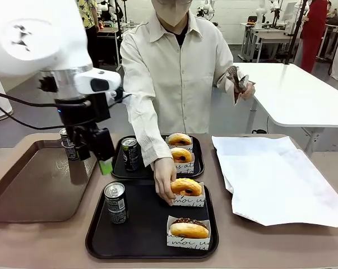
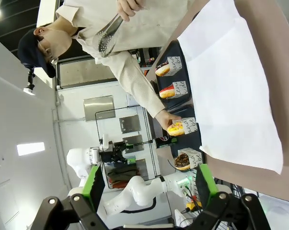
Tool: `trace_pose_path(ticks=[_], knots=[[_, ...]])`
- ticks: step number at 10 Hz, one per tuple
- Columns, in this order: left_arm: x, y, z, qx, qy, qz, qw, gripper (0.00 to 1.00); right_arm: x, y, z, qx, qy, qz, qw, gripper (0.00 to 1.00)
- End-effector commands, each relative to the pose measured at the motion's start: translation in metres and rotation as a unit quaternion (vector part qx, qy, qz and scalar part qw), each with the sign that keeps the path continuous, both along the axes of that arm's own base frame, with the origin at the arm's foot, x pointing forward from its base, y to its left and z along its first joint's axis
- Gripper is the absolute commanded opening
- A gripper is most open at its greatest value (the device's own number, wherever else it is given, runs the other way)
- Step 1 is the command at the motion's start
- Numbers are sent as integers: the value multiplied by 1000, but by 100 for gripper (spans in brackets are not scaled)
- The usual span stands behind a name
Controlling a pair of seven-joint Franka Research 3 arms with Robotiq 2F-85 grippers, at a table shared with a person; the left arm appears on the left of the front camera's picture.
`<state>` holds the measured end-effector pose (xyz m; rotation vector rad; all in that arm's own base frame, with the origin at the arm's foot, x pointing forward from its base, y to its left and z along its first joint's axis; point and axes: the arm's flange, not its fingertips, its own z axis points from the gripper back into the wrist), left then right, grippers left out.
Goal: Set up donuts and drinks on trays.
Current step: Pick up one Pepsi coke from the Handle tray and place it on the Flat Tray without a Pepsi coke.
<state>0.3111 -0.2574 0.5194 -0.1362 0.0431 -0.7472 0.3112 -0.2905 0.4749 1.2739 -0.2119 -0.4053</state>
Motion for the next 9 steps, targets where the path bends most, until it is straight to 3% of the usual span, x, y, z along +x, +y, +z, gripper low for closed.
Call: trace_pose_path(ticks=[1,5,6,9], knots=[[-9,20,-1,-10,10,2,1000,100,0,0,1,7,-7,-1,1000,100],[-9,63,8,-31,-40,48,998,100,0,0,1,7,-7,-1,1000,100],[-8,42,11,-11,-5,30,999,100,0,0,1,7,-7,-1,1000,100],[-8,42,11,-11,-5,30,999,100,0,0,1,7,-7,-1,1000,100]])
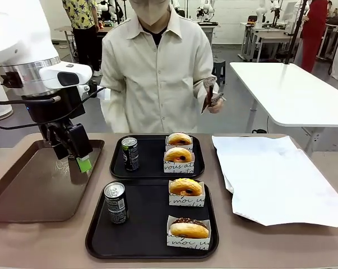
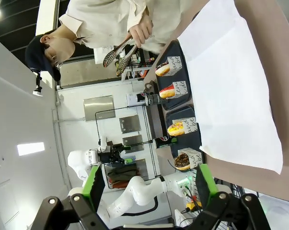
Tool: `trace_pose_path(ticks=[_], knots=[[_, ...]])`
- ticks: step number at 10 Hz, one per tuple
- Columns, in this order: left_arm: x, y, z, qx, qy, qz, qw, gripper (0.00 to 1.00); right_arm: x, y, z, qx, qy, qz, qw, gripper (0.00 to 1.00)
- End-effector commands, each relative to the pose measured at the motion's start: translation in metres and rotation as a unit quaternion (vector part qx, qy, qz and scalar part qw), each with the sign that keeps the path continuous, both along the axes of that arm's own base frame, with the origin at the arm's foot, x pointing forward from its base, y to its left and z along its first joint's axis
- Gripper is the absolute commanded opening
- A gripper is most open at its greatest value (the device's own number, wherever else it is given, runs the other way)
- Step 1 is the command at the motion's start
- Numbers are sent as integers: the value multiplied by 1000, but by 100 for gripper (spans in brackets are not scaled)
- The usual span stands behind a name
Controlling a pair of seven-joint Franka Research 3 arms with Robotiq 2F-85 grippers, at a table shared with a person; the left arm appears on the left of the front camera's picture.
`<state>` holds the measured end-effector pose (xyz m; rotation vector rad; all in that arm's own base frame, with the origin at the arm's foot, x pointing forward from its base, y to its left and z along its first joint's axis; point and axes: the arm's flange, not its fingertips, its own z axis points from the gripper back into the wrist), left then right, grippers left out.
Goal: Set up donuts and drinks on trays.
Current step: Pick up one Pepsi coke from the Handle tray and place it on the Flat Tray without a Pepsi coke.
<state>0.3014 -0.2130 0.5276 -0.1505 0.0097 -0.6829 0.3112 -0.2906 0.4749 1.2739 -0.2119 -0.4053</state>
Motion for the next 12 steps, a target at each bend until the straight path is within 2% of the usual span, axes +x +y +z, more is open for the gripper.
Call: trace_pose_path(ticks=[1,2,3,5,6,7,8,9,10,11,12], knots=[[1,-2,3,0,6,-3,1000,100,0,0,1,7,-7,-1,1000,100],[0,0,0,0,0,0,1000,100,0,0,1,7,-7,-1,1000,100],[21,21,0,31,-50,56,997,100,0,0,1,7,-7,-1,1000,100],[63,64,1,72,-71,110,989,100,0,0,1,7,-7,-1,1000,100],[60,95,-5,92,-85,140,982,100,0,0,1,7,-7,-1,1000,100],[53,125,-15,95,-89,168,977,100,0,0,1,7,-7,-1,1000,100],[64,146,-17,101,-80,181,975,100,0,0,1,7,-7,-1,1000,100],[73,164,-19,102,-59,192,974,100,0,0,1,7,-7,-1,1000,100],[56,175,-23,81,-29,203,975,100,0,0,1,7,-7,-1,1000,100],[69,161,-15,97,-70,180,976,100,0,0,1,7,-7,-1,1000,100],[69,161,-15,97,-70,180,976,100,0,0,1,7,-7,-1,1000,100]])
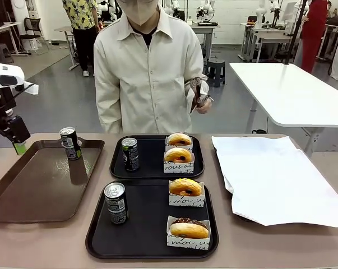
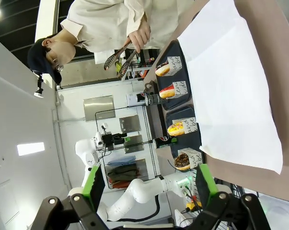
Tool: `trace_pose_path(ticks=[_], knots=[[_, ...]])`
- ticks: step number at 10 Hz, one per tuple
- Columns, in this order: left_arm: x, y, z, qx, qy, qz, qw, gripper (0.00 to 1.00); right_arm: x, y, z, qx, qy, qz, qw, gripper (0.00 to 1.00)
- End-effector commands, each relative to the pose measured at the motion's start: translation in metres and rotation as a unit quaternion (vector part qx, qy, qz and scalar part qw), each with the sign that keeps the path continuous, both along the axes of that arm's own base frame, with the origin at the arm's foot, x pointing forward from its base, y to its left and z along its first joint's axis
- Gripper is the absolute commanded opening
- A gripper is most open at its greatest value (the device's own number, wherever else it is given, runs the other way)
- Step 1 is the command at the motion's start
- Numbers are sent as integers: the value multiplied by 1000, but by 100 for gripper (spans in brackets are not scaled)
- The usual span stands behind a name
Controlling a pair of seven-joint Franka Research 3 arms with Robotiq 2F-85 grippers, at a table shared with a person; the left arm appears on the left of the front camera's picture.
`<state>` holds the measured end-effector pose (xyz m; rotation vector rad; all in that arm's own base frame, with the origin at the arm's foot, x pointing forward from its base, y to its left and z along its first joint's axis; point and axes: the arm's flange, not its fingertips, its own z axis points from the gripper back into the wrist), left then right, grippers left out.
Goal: Set up donuts and drinks on trays.
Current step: Pick up one Pepsi coke from the Handle tray and place it on the Flat Tray without a Pepsi coke.
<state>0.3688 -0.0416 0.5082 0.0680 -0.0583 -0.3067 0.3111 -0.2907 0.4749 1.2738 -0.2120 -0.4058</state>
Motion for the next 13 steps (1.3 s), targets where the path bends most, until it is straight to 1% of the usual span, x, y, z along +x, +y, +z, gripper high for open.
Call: trace_pose_path(ticks=[1,2,3,4,5,6,7,8,9,10,11,13], knots=[[2,-11,4,6,-13,-10,1000,100,0,0,1,7,-7,-1,1000,100],[2,-11,4,6,-13,-10,1000,100,0,0,1,7,-7,-1,1000,100],[0,-6,2,1,-4,-7,1000,100,0,0,1,7,-7,-1,1000,100],[8,26,11,-88,0,20,996,100,0,0,1,7,-7,-1,1000,100],[2,69,12,-176,4,58,983,100,0,0,1,7,-7,-1,1000,100],[5,102,14,-241,16,73,968,100,0,0,1,7,-7,-1,1000,100],[1,135,10,-295,17,86,951,100,0,0,1,7,-7,-1,1000,100],[1,166,4,-359,17,74,930,100,0,0,1,7,-7,-1,1000,100],[2,196,-5,-418,21,83,904,100,0,0,1,7,-7,-1,1000,100],[1,221,-20,-455,24,103,884,100,0,0,1,7,-7,-1,1000,100],[3,240,-30,-479,26,117,869,100,0,0,1,7,-7,-1,1000,100],[1,284,-56,-558,56,154,813,100,0,0,1,7,-7,-1,1000,100]])
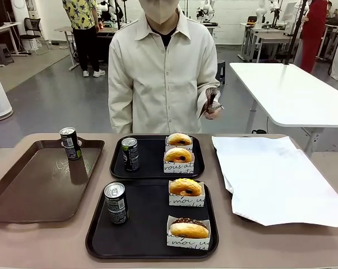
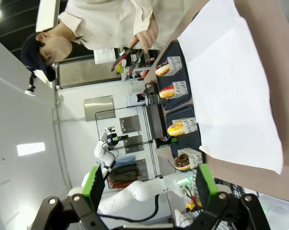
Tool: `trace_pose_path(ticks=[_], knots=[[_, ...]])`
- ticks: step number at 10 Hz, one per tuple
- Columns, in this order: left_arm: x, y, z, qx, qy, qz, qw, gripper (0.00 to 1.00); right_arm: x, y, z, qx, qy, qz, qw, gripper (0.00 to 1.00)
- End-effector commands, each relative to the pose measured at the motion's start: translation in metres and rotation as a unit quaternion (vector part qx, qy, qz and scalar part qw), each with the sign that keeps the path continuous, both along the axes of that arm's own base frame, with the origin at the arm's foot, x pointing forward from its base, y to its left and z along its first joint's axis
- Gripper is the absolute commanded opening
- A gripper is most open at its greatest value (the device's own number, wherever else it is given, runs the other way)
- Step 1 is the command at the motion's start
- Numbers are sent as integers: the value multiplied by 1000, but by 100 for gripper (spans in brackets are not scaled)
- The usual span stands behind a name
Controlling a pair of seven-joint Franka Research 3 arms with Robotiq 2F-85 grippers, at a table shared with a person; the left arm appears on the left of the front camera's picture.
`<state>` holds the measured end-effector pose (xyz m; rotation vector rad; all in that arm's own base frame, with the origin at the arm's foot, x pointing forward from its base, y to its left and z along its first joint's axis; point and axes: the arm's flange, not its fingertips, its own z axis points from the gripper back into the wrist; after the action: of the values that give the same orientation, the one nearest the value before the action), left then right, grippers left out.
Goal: Set up donuts and drinks on trays.
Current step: Pick up one Pepsi coke from the Handle tray and place it on the Flat Tray without a Pepsi coke.
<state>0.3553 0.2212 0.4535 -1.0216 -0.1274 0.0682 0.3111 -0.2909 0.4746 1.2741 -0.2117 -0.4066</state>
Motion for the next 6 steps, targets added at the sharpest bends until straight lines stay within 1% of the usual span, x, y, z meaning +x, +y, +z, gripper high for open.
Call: trace_pose_path(ticks=[1,2,3,4,5,6], knots=[[8,35,-10,-86,24,7,996,100,0,0,1,6,-7,-1,1000,100],[5,42,-13,-94,35,11,995,100,0,0,1,6,-7,-1,1000,100],[6,45,-12,-86,45,20,995,100,0,0,1,6,-7,-1,1000,100],[4,45,-9,-70,47,34,996,100,0,0,1,6,-7,-1,1000,100],[-4,38,-24,-88,45,15,995,100,0,0,1,6,-7,-1,1000,100],[-4,38,-24,-88,45,15,995,100,0,0,1,6,-7,-1,1000,100]])
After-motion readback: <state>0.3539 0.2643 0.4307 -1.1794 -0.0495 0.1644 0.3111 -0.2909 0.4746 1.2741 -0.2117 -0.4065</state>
